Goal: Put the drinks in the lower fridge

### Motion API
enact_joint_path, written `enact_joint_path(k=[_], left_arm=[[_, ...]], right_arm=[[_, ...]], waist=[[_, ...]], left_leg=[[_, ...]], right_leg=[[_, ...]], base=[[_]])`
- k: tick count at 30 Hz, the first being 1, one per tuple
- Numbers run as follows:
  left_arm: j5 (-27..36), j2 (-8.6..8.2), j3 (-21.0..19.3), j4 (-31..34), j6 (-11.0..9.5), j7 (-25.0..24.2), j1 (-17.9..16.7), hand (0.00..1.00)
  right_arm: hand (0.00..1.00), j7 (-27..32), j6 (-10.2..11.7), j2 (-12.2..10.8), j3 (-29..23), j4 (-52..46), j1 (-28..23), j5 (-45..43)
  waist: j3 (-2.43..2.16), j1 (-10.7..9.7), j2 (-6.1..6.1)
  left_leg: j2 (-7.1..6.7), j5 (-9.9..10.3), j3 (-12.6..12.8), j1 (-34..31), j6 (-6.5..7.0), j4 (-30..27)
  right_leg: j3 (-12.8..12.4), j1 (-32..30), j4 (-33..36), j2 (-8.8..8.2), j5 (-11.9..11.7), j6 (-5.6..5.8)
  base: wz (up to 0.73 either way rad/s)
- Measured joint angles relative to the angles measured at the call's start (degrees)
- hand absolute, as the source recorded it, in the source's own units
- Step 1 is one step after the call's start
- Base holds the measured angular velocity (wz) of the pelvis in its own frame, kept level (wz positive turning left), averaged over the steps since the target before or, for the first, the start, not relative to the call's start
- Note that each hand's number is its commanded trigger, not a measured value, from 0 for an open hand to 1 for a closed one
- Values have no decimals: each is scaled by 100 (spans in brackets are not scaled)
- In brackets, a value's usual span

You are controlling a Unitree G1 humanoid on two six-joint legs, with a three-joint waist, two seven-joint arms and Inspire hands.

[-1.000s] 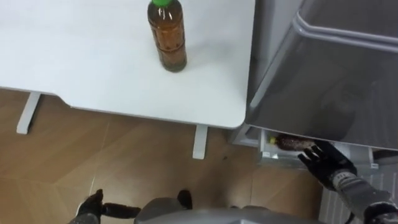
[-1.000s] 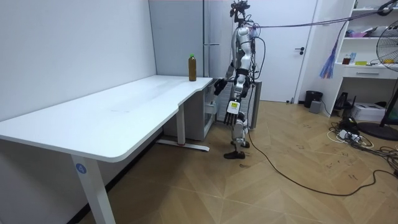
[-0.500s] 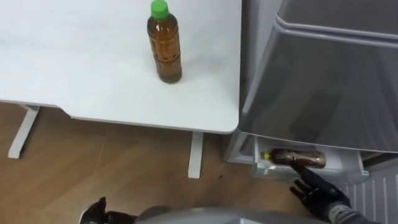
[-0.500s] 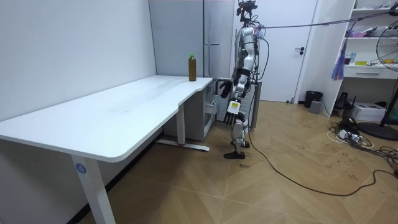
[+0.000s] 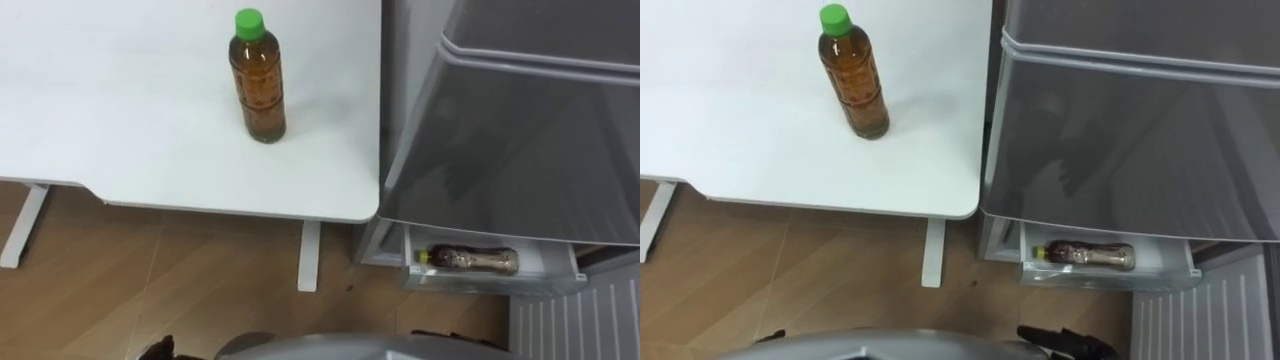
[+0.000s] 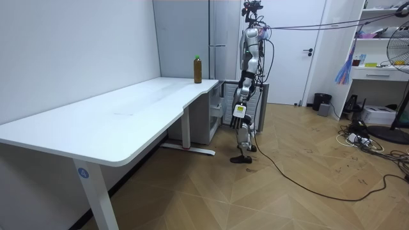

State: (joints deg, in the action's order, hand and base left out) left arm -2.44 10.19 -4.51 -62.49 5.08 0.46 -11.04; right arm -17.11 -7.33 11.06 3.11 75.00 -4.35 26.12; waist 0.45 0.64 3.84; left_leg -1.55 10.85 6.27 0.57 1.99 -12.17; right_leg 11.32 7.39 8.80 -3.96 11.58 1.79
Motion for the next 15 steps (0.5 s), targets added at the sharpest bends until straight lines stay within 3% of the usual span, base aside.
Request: enact_joint_path(k=[10, 15], left_arm=[[-103, -57, 29, -25, 23, 274, 30, 0], [-395, -58, 35, -56, 205, 171, 56, 0]], right_arm=[[0, 353, -22, -115, 13, -148, 32, -248], [0, 413, 58, -110, 11, -150, 75, -516]], waist=[[-19, 18, -54], [-16, -28, -119]], left_leg=[[51, 49, 165, 39, -7, 44], [94, 91, 288, 99, -21, 37]], right_leg=[[-61, -3, -2, 22, -14, -5], [-194, -3, -6, 54, -34, -6]], base=[[-7], [-16]])
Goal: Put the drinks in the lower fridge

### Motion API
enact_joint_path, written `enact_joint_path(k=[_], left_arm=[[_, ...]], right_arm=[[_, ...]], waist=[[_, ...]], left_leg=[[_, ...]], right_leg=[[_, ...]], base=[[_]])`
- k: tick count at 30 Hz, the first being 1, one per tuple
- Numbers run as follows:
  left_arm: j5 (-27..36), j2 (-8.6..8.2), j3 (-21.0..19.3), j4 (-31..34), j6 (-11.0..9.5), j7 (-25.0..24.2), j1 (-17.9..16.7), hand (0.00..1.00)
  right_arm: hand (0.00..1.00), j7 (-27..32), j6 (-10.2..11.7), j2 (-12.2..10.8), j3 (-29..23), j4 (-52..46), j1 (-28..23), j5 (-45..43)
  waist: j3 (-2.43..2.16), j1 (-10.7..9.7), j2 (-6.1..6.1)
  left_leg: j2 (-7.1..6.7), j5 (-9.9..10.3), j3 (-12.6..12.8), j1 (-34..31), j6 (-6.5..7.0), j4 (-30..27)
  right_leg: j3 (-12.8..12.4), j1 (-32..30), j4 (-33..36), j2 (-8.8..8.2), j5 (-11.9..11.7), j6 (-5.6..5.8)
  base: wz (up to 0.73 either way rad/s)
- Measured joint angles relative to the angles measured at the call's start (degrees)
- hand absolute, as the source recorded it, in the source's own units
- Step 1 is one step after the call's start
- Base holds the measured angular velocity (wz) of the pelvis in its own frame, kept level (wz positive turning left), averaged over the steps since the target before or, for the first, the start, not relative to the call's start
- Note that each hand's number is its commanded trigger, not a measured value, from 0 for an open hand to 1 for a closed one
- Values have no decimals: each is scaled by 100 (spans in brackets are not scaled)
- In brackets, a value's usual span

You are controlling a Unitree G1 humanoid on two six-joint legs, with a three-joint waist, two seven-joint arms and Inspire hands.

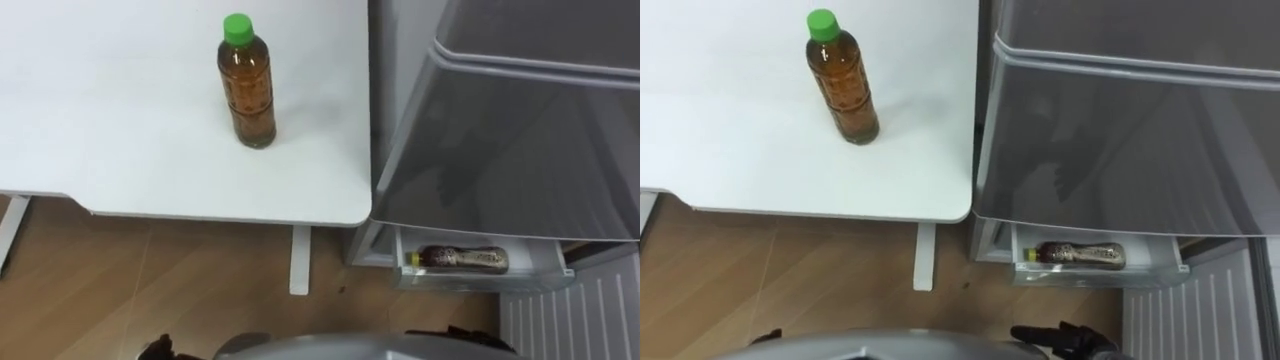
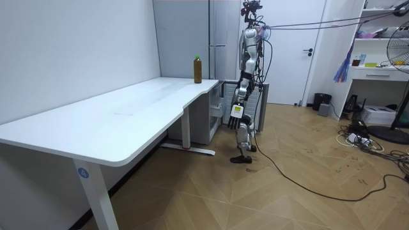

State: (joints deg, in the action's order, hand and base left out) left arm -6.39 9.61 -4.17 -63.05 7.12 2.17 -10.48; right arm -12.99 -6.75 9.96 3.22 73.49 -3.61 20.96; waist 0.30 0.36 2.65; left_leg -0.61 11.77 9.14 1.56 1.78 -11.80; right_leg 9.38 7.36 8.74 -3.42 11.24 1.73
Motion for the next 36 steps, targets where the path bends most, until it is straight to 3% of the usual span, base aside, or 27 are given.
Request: enact_joint_path(k=[5, 11, 17, 23, 26, 28, 33, 36], left_arm=[[-96, 4, 86, 5, 67, -165, 75, 0], [-307, 6, 177, 24, 121, -175, 86, 0], [-317, -3, 325, 24, 63, -24, 139, 0], [-275, -58, 185, 301, -223, 297, 144, 0], [-136, -99, 146, 469, -557, 689, 164, 0], [-108, -182, -53, 514, -801, 1032, 201, 0], [22, -249, -419, 888, -1010, 1619, 119, 0], [396, -269, -661, 1295, -1249, 2073, 68, 0]], right_arm=[[0, -6, 102, 8, -58, -14, -1, -126], [0, -33, 192, 2, -56, -15, 6, -144], [0, -94, 306, -3, 25, 4, 21, -148], [0, -78, 423, -15, 73, -38, 13, -148], [0, 25, 541, -22, 226, -56, 20, -134], [0, 167, 604, -54, 221, -60, 15, -123], [0, 334, 671, -124, 29, -114, -77, -209], [0, 372, 688, -130, -26, -52, -75, -329]], waist=[[6, -34, -48], [23, -142, -26], [2, -177, -33], [-7, -156, -7], [-9, -124, 16], [-12, -100, 21], [-16, -62, 6], [-20, 39, -22]], left_leg=[[2, 4, 17, 7, 1, 9], [-3, 3, 27, 21, 2, 13], [-1, 3, 40, 70, 1, 43], [-3, 3, 30, 70, 1, 40], [-1, 4, 12, 67, 1, 21], [-2, 7, 3, 73, 4, 19], [-7, 15, -65, 113, 6, 0], [-13, 16, -117, 171, 5, 4]], right_leg=[[-90, -2, -1, 4, 0, -1], [-154, -47, -1, 5, 0, -1], [-310, -50, -1, 34, -7, -10], [-291, -47, -2, 35, -9, -10], [-291, -50, -3, 38, -9, -11], [-264, -1, 2, 37, -16, -12], [-140, 77, -3, 34, -17, -11], [-123, 91, -11, 34, -17, -10]], base=[[-5], [-1], [-12], [-1], [0], [0], [4], [7]])
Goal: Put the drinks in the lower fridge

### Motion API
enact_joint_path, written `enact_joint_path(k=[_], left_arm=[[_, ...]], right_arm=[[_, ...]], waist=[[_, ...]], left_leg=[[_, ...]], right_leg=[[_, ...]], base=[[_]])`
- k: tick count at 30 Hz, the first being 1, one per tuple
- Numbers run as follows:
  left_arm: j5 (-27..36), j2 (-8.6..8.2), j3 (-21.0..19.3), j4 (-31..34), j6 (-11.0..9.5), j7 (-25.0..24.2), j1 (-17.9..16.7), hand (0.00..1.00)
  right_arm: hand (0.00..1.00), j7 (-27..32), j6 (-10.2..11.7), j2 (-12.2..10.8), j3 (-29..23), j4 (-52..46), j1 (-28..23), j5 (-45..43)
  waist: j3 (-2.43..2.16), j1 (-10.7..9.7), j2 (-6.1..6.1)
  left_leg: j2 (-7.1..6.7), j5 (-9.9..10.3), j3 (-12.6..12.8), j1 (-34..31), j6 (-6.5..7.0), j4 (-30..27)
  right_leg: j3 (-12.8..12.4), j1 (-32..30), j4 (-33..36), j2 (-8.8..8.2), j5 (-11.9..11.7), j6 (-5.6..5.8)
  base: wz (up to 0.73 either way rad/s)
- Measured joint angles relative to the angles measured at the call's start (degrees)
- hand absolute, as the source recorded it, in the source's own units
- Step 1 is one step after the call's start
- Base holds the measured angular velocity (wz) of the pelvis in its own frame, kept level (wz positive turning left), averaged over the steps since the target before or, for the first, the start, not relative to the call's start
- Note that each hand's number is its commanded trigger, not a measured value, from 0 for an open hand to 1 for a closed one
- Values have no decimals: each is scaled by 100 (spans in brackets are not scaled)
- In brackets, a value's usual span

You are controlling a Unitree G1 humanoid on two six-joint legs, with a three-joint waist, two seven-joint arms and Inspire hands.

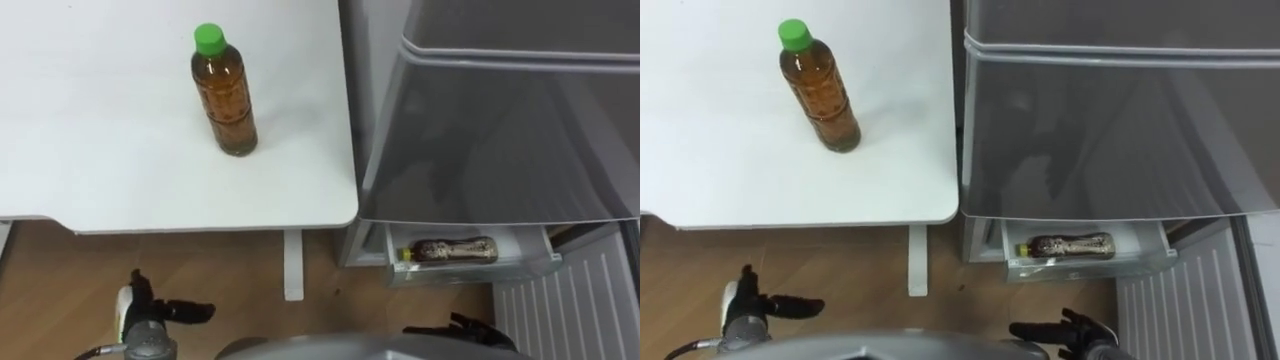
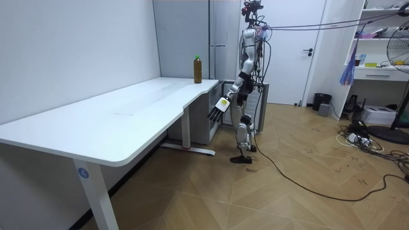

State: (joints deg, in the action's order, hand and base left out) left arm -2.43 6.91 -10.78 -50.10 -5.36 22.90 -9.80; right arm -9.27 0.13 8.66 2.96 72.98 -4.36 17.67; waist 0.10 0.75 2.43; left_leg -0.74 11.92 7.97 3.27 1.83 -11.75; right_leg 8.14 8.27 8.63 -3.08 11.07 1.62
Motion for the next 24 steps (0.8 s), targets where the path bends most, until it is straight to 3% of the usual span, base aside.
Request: enact_joint_path(k=[3, 9, 12, 16, 24], left_arm=[[497, -8, -61, 287, -113, 412, -76, 0], [1170, -96, -274, 1525, -318, 1167, -357, 0], [1197, -94, -272, 1888, -462, 1484, -357, 0], [1147, -88, -333, 2502, -472, 1771, -354, 0], [1136, -93, -409, 2747, -440, 2135, -401, 0]], right_arm=[[0, 39, 24, -1, -20, 44, -39, 7], [0, 80, 52, -11, -90, -137, -188, 1], [0, 103, 113, -19, -89, -185, -240, 7], [0, 99, 124, -20, -88, -200, -255, 30], [0, 105, 184, -46, -94, -248, -363, 33]], waist=[[-27, 61, -73], [-41, 114, -82], [-40, 113, -86], [-38, 140, -90], [-33, 131, -61]], left_leg=[[-2, 6, -46, 63, -4, 14], [0, 4, -110, 41, -7, -3], [-4, 4, -142, 34, -7, -49], [-3, 5, -207, 15, -8, -49], [-10, 6, -333, -21, -14, -108]], right_leg=[[60, 95, -1, 3, 0, 0], [170, 98, -2, 4, 0, 0], [203, 103, 1, 3, 0, 0], [207, 86, 3, 13, 0, 0], [299, 91, 1, 24, -2, -4]], base=[[7], [5], [3], [0], [4]])
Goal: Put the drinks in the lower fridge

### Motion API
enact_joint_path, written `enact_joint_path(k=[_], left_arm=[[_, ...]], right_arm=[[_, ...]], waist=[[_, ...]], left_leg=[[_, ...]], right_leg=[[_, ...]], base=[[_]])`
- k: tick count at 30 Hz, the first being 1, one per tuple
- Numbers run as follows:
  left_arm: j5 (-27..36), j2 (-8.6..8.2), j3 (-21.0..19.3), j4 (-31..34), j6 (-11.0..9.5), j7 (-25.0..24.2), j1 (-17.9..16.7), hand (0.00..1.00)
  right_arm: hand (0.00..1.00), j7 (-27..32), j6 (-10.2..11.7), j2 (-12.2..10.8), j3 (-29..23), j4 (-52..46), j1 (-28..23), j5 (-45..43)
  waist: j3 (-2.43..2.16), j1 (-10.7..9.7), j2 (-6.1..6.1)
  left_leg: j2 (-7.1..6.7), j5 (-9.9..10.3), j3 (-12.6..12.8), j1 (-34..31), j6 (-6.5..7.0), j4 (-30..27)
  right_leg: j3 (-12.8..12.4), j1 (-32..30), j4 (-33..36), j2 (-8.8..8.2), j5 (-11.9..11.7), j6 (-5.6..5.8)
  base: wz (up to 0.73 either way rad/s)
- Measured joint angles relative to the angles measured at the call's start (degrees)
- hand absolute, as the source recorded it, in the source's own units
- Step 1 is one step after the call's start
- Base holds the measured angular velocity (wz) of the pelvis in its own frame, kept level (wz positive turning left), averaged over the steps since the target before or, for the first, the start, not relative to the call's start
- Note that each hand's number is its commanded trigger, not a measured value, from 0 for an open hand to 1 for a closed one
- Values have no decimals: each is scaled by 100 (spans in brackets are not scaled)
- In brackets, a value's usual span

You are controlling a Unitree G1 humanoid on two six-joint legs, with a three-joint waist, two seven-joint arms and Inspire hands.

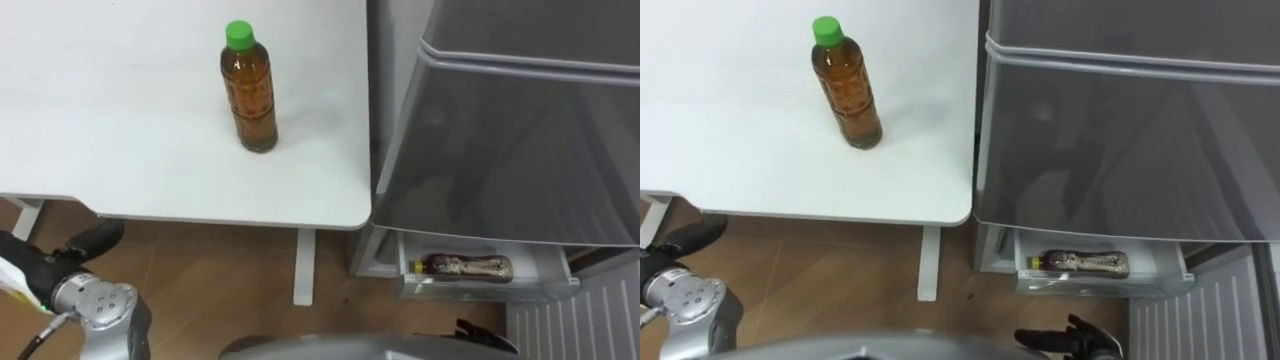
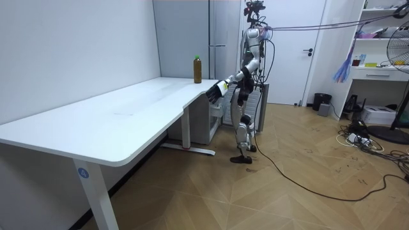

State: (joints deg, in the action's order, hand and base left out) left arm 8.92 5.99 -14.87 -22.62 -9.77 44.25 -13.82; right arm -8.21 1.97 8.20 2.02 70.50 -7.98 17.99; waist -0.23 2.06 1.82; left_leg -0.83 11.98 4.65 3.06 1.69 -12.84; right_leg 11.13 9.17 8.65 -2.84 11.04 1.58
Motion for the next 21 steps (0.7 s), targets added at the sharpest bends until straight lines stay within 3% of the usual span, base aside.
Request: enact_joint_path(k=[5, 8, 10, 17, 20, 21], left_arm=[[-11, 1, 14, 137, 51, 181, -30, 0], [-79, 2, 21, 272, 79, 325, -33, 0], [-408, 20, 32, 367, 101, 404, -33, 0], [-1662, 313, 159, 606, 427, 217, -34, 0], [-2555, 421, 163, 1506, 443, 137, -45, 0], [-2808, 586, 152, 2338, 390, 148, 28, 0]], right_arm=[[0, 90, 38, -4, 1, 10, -12, 34], [0, 171, 115, -9, -2, 14, -6, 1], [0, 192, 137, -65, -137, 9, -20, -16], [0, 176, 253, -77, -257, 83, -37, -45], [0, 118, 318, -73, -401, 102, -108, -72], [0, 97, 318, -31, -427, 143, -107, -141]], waist=[[16, 1, -8], [70, -9, 3], [109, -11, 24], [124, 13, 7], [146, 118, -28], [144, 159, -47]], left_leg=[[0, 5, -34, -18, -8, -4], [-3, 11, -98, -51, -17, -44], [-7, 17, -202, -106, -24, -85], [4, 71, -441, -316, -61, -318], [6, 109, -577, -458, -81, -499], [4, 112, -591, -469, -84, -516]], right_leg=[[4, -8, -7, 9, 0, 0], [16, -18, -12, 18, 0, 0], [6, -24, -23, 38, -4, -7], [13, -25, -103, 98, -30, -50], [-11, -32, -108, 138, -29, -51], [-9, -29, -108, 140, -30, -52]], base=[[0], [4], [10], [16], [20], [5]])
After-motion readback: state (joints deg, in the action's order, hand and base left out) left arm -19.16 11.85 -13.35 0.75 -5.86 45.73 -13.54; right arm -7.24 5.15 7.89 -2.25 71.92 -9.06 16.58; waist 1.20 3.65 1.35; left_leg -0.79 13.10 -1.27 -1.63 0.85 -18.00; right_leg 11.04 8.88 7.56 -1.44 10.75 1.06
